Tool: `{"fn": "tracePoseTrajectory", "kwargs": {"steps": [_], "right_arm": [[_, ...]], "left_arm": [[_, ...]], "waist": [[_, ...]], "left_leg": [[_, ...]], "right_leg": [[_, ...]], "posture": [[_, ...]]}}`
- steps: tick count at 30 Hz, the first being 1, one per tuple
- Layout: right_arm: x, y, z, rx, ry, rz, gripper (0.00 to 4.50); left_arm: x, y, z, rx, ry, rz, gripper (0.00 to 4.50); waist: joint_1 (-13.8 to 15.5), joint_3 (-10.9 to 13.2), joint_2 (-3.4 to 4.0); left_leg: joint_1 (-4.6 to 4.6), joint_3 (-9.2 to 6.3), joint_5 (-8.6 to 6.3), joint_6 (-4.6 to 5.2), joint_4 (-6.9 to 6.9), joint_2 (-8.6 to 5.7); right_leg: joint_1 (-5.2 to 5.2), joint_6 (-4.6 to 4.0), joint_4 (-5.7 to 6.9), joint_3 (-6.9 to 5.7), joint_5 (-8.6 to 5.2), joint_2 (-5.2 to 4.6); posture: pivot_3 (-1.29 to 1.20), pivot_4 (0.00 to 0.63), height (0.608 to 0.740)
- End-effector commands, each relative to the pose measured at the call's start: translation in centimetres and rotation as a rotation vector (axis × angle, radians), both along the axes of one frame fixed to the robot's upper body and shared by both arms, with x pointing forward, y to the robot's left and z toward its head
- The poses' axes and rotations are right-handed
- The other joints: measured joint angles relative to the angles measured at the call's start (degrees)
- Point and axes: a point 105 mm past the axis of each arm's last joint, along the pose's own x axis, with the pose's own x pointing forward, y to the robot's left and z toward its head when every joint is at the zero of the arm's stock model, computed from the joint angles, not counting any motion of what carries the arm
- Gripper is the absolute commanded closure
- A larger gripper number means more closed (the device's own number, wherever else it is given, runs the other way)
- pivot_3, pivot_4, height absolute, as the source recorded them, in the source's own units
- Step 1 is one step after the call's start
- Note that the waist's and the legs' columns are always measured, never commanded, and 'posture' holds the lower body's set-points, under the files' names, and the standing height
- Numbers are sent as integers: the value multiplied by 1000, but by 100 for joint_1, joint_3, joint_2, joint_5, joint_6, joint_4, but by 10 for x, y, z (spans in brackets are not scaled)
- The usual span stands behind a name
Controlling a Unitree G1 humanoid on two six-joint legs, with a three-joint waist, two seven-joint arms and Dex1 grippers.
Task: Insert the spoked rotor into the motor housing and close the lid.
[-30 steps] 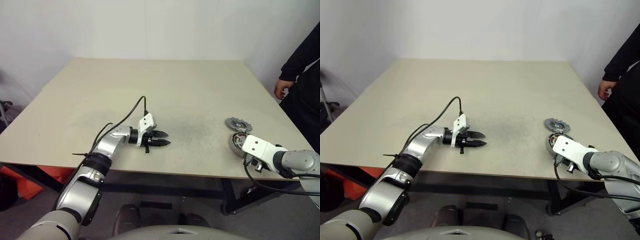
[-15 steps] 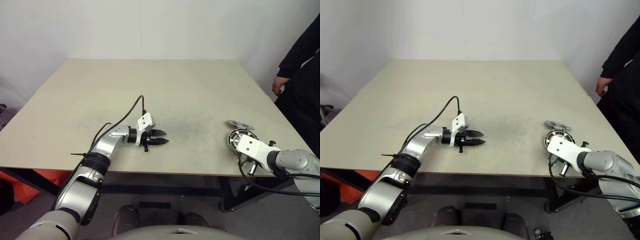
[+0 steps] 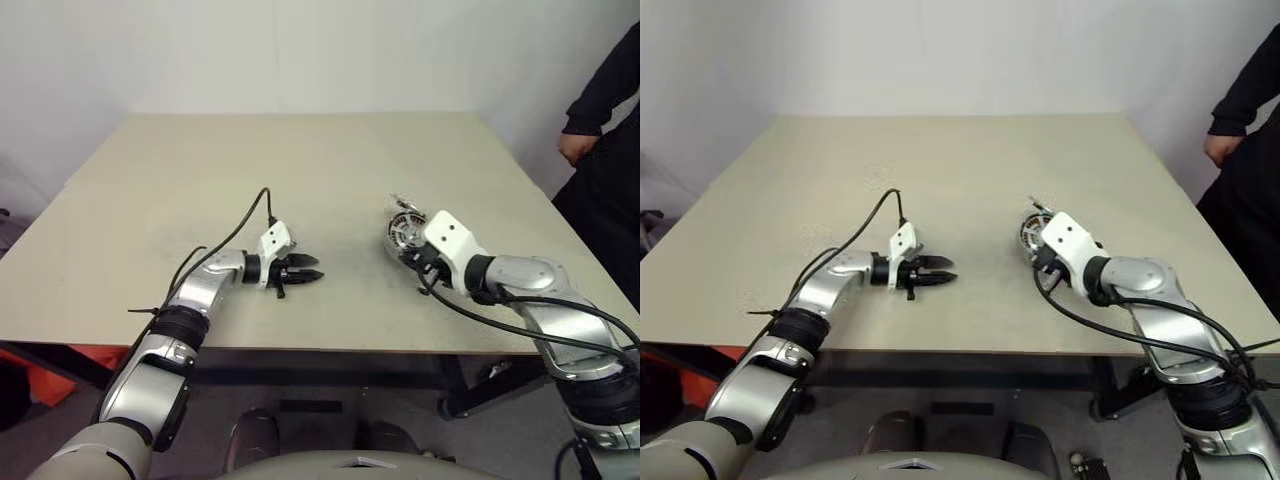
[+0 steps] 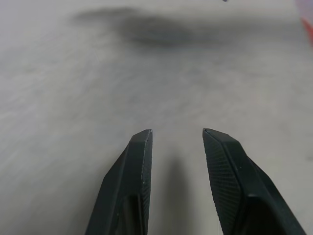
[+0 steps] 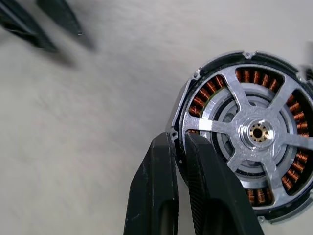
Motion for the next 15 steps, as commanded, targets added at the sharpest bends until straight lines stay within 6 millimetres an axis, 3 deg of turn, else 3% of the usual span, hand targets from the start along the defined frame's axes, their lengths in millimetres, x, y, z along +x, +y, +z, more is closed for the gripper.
{"fn": "tracePoseTrajectory", "kwargs": {"steps": [1,9,15], "right_arm": [[2,34,8,61,-19,55,4484],[16,83,13,297,110,-1,4484],[45,88,15,500,292,-234,4484]], "left_arm": [[13,24,19,-18,-61,90,2743],[16,67,21,14,-77,218,2743],[6,71,18,14,-72,236,2743]], "waist": [[-9,0,0],[-40,2,-2],[-26,6,-10]], "left_leg": [[-9,0,6,-9,1,0],[-1,-1,12,-22,0,0],[4,-6,32,-57,-2,1]], "right_leg": [[-9,0,2,0,0,2],[-7,-1,11,-1,1,-1],[-15,-3,40,0,1,0]], "posture": [[0,0,740],[0,0,740],[0,0,740]]}}
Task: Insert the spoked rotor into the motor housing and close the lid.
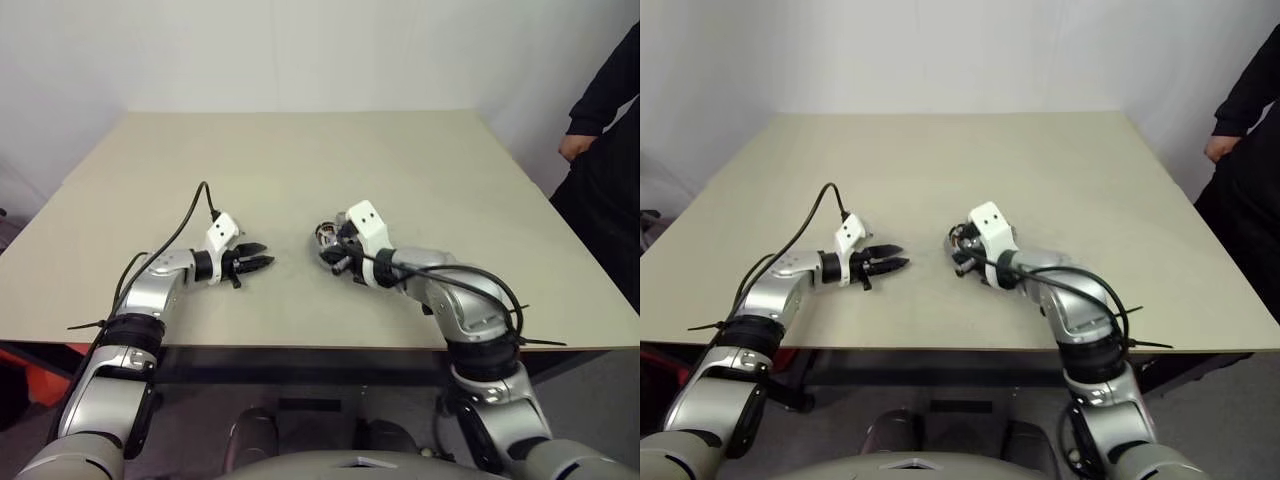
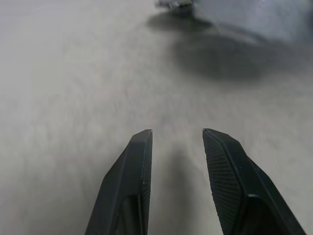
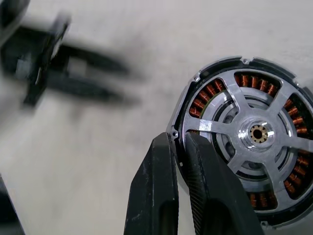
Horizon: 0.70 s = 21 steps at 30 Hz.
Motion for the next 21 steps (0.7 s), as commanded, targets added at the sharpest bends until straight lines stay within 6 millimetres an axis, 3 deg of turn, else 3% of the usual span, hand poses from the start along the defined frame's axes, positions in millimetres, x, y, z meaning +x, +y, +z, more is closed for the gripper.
{"fn": "tracePoseTrajectory", "kwargs": {"steps": [1,7,14,17,21], "right_arm": [[14,-3,14,125,78,-111,4484],[20,14,4,276,324,-208,4484],[10,42,-4,318,456,-155,4484],[7,50,-6,311,480,-129,3534],[7,57,11,346,443,-79,2131]], "left_arm": [[1,2,18,-13,-63,13,2743],[-2,8,19,-6,-67,39,2743],[-3,13,20,4,-71,57,2743],[-2,13,20,4,-73,62,2743],[-1,13,20,4,-76,65,2743]], "waist": [[6,1,-1],[-19,0,-3],[15,-2,-6],[22,-4,-8],[14,-4,-8]], "left_leg": [[-1,-1,2,-3,0,-1],[-7,0,16,-27,-9,-1],[5,-1,22,-37,-13,-1],[14,-3,24,-42,-13,-1],[7,-3,32,-54,-13,-1]], "right_leg": [[-1,0,2,0,0,-1],[-31,-10,30,1,-6,9],[-20,0,33,2,-11,7],[-11,26,35,2,-27,5],[-27,27,46,2,-27,9]], "posture": [[0,0,740],[0,0,740],[0,0,740],[0,0,740],[0,0,740]]}}
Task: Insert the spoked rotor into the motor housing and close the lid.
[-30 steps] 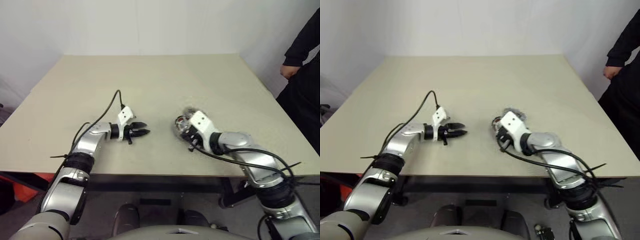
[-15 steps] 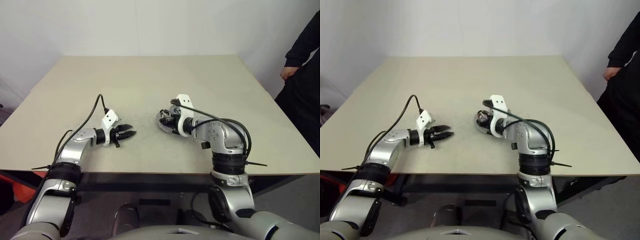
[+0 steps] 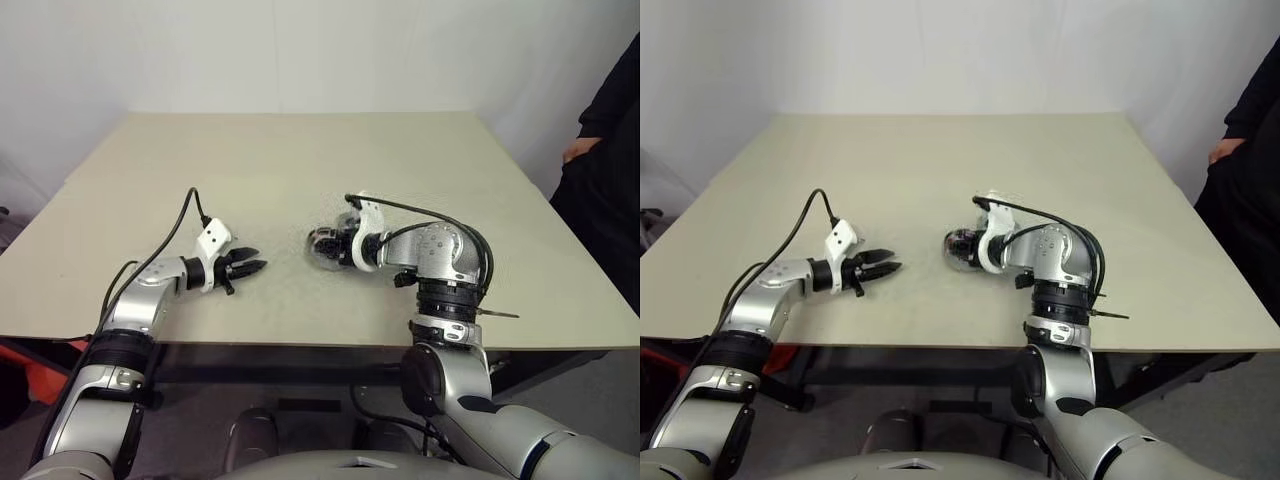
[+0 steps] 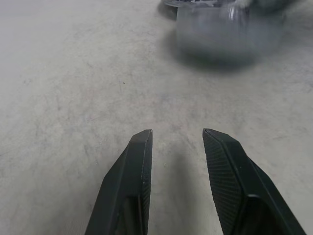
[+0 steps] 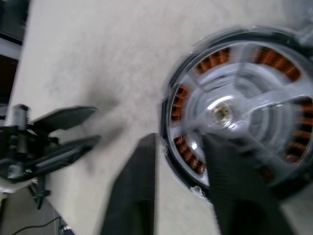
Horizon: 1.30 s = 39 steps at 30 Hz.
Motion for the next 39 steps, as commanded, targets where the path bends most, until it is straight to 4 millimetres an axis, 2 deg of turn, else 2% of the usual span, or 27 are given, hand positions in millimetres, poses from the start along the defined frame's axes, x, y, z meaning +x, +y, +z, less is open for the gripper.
{"fn": "tracePoseTrajectory", "kwargs": {"steps": [1,6,8,10,11,13,15,18,22,27,32,36,39], "right_arm": [[-11,54,31,143,-48,124,2131],[-3,45,67,276,-135,89,2131],[4,36,84,357,-180,39,2131],[13,20,87,362,-208,-29,2131],[15,13,85,338,-221,-54,2131],[15,-11,77,137,-358,-41,2131],[-1,-19,82,-29,-565,110,2131],[-25,-18,93,-257,-894,397,2131],[-46,-20,76,-510,-1064,837,2131],[-46,-19,53,-587,-1062,1070,2131],[-34,-13,32,-608,-1041,1124,2131],[-25,-13,22,-602,-1016,1114,2131],[-17,-17,10,-622,-982,1111,2131]], "left_arm": [[5,2,17,-14,-61,4,2743],[7,-6,16,-21,-56,-18,2743],[8,-12,17,-29,-57,-33,2743],[9,-18,18,-32,-59,-47,2743],[9,-19,18,-33,-59,-50,2743],[11,-22,19,-35,-60,-59,2743],[12,-24,19,-36,-57,-66,2743],[13,-25,18,-31,-48,-79,2743],[15,-30,17,-33,-43,-96,2743],[16,-36,20,-47,-48,-113,2743],[15,-37,22,-54,-54,-110,2743],[13,-34,22,-52,-55,-102,2743],[13,-30,21,-48,-54,-89,2743]], "waist": [[-5,0,0],[-3,0,1],[7,0,0],[6,0,0],[7,0,-1],[4,-1,-2],[41,-1,-3],[154,3,3],[156,1,-2],[133,2,-5],[110,3,-6],[107,3,-6],[106,3,-6]], "left_leg": [[1,0,1,-1,0,0],[-2,0,2,-4,-2,1],[-4,0,2,-4,-2,1],[-4,1,2,-4,-2,0],[-4,1,2,-4,-2,0],[-3,1,2,-4,-3,2],[-1,0,3,-5,-9,2],[-9,-3,-5,9,-10,2],[-1,-2,-10,16,3,1],[1,-3,-14,26,29,5],[-4,-2,-25,44,58,8],[-10,-2,-29,52,63,8],[-12,-2,-36,63,64,8]], "right_leg": [[0,0,0,0,0,5],[-7,-9,0,0,5,13],[-8,-9,0,0,5,12],[-8,-9,0,1,5,11],[-8,-9,0,1,5,12],[-7,-11,-1,1,6,13],[-2,-23,-6,-2,13,14],[8,-8,-28,1,29,2],[17,28,-29,1,12,12],[18,0,-7,-1,7,15],[19,-40,4,0,31,13],[18,-51,5,-1,38,13],[17,-54,3,-2,39,13]], "posture": [[0,0,740],[0,0,740],[0,0,740],[0,0,740],[0,0,740],[0,0,740],[0,0,740],[0,0,740],[0,0,740],[0,0,740],[0,0,740],[0,0,740],[0,0,740]]}}
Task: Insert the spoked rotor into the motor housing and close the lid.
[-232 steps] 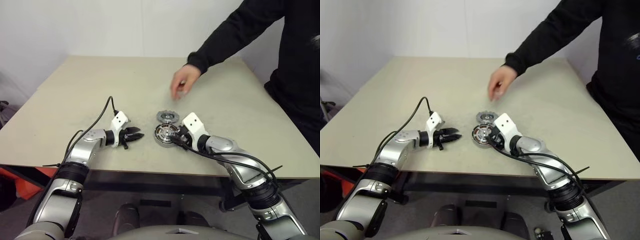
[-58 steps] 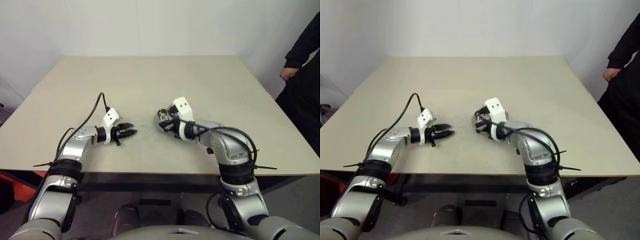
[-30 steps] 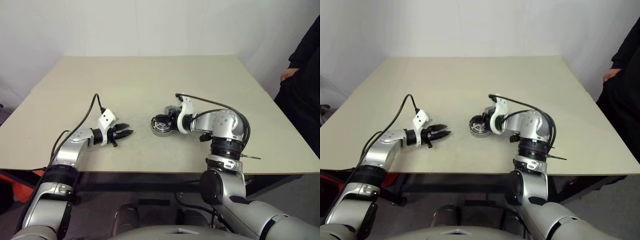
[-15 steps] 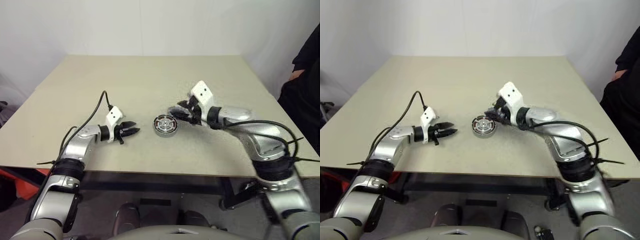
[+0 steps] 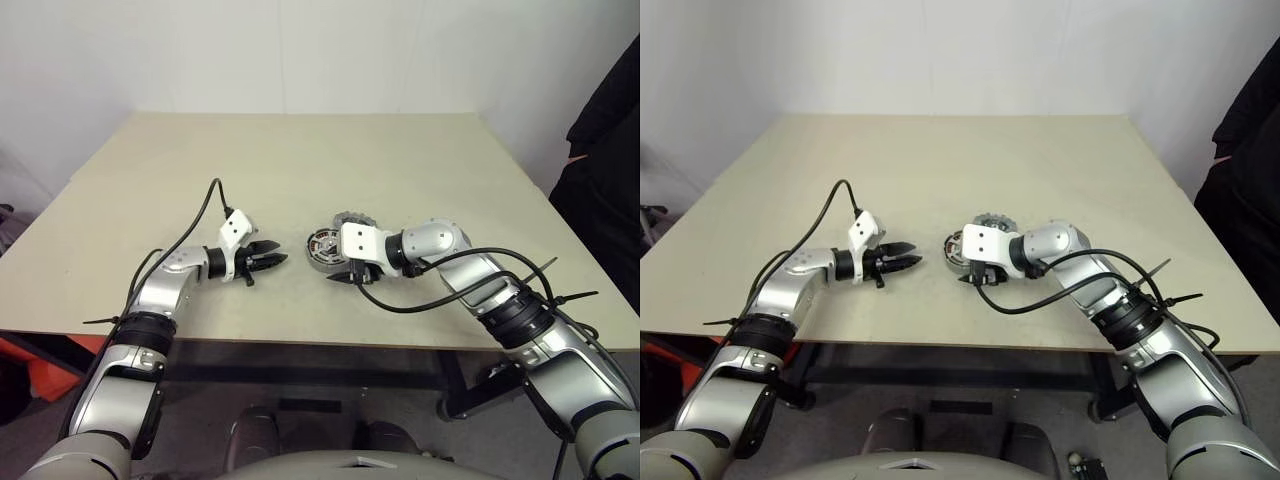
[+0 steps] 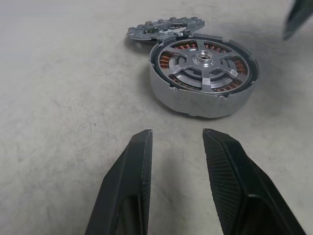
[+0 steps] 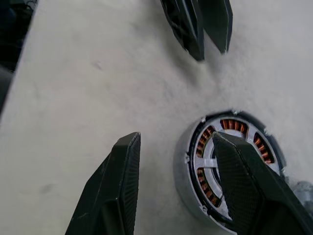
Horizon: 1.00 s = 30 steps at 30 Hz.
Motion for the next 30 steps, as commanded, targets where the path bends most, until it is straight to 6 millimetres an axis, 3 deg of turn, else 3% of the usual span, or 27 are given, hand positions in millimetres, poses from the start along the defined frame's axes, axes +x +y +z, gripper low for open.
{"fn": "tracePoseTrajectory", "kwargs": {"steps": [1,9,18,25,26,30], "right_arm": [[11,-3,4,-9,-35,-1,2131],[15,-20,-24,-110,14,-17,2131],[20,-23,-33,-133,30,-43,2131],[23,-23,-33,-133,23,-65,4289],[24,-23,-33,-133,21,-69,4471],[30,-23,-31,-119,7,-108,4471]], "left_arm": [[3,5,15,-6,-54,15,2743],[2,4,13,-17,-50,30,2743],[0,5,11,-19,-44,40,2743],[1,7,11,-15,-48,50,2743],[1,7,11,-14,-49,51,2743],[2,9,11,-11,-50,57,2743]], "waist": [[-2,0,0],[-1,0,-2],[-12,-1,-5],[-15,-7,-14],[-16,-7,-14],[-18,-7,-14]], "left_leg": [[-2,0,-2,3,0,0],[-8,1,-7,12,8,0],[12,1,-7,12,10,2],[29,0,-8,13,10,1],[30,0,-8,13,10,2],[31,1,-8,13,10,3]], "right_leg": [[0,0,-1,0,0,0],[-1,-1,-2,-1,0,-1],[16,-1,-2,-1,0,0],[33,0,-4,-1,-1,0],[33,0,-3,-1,-1,0],[32,0,-3,-1,-1,0]], "posture": [[0,0,740],[0,0,740],[0,0,740],[0,0,740],[0,0,740],[0,0,740]]}}
